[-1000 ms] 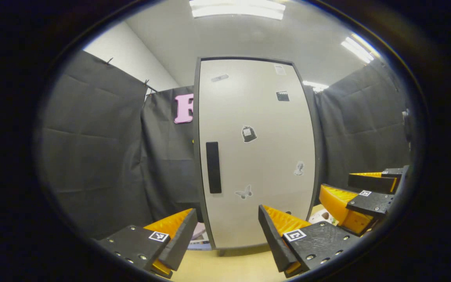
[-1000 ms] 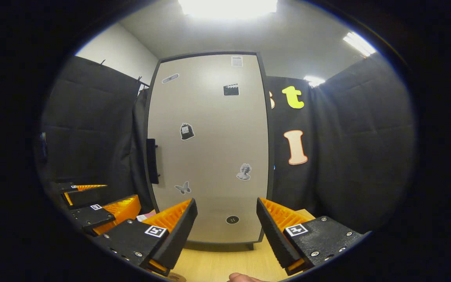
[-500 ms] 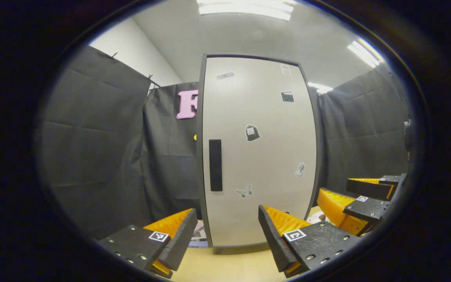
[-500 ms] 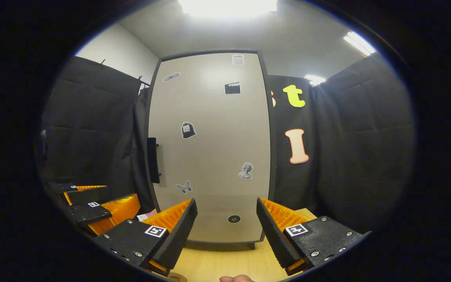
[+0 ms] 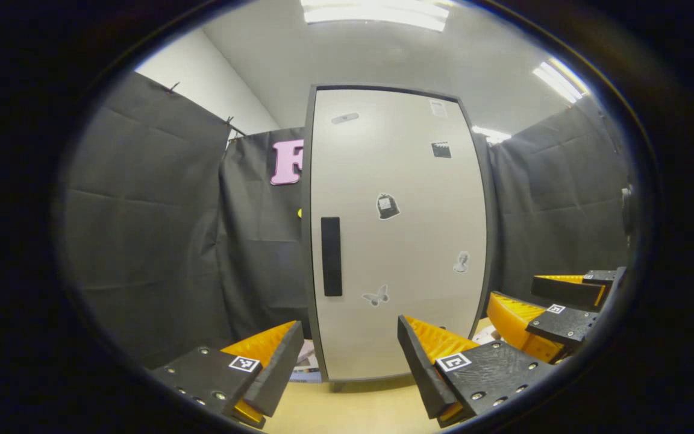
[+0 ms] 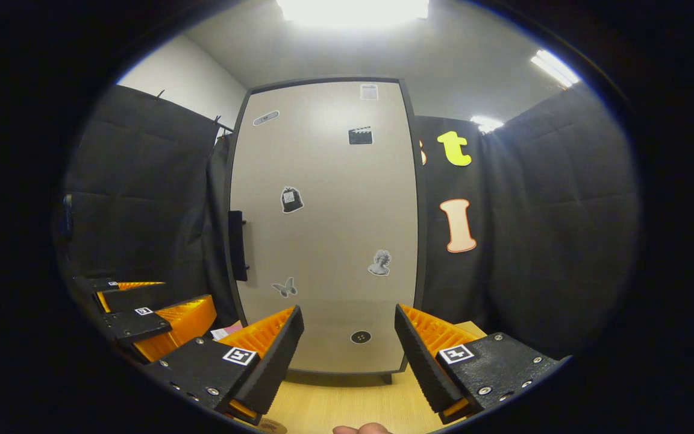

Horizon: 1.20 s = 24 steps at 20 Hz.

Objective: Open the cabinet door with the right hand, grasp the bottle in the cabinet with the left hand and place it on the coaster, then close the cabinet door with the right hand.

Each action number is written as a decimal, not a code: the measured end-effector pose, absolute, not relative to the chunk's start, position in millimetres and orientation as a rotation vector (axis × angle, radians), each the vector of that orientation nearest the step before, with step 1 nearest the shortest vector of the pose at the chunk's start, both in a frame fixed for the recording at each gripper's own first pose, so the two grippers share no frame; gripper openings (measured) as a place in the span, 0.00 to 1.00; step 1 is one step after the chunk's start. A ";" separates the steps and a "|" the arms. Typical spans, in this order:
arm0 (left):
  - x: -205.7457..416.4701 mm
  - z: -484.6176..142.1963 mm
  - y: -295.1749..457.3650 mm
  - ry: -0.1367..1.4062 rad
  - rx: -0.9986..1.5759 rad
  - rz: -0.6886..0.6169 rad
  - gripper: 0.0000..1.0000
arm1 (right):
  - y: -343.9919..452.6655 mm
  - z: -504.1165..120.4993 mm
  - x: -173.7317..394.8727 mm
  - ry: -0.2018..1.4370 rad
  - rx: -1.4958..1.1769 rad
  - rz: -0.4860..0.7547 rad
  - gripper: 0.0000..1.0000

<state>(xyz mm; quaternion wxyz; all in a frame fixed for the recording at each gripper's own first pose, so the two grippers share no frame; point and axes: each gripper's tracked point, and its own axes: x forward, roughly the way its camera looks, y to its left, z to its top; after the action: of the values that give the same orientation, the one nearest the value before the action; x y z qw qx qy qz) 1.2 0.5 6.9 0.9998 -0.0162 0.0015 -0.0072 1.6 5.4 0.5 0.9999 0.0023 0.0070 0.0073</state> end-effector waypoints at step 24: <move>-105.6 -7.8 150.9 0.017 0.043 0.136 0.92 | 156.2 66.2 89.1 -0.108 -0.040 0.209 0.94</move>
<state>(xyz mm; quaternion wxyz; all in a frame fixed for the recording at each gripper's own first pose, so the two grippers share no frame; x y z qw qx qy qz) -105.6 150.9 -7.8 0.9974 0.0215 0.0087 0.0681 89.1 156.2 66.2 0.9929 -0.0198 -0.0541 0.1040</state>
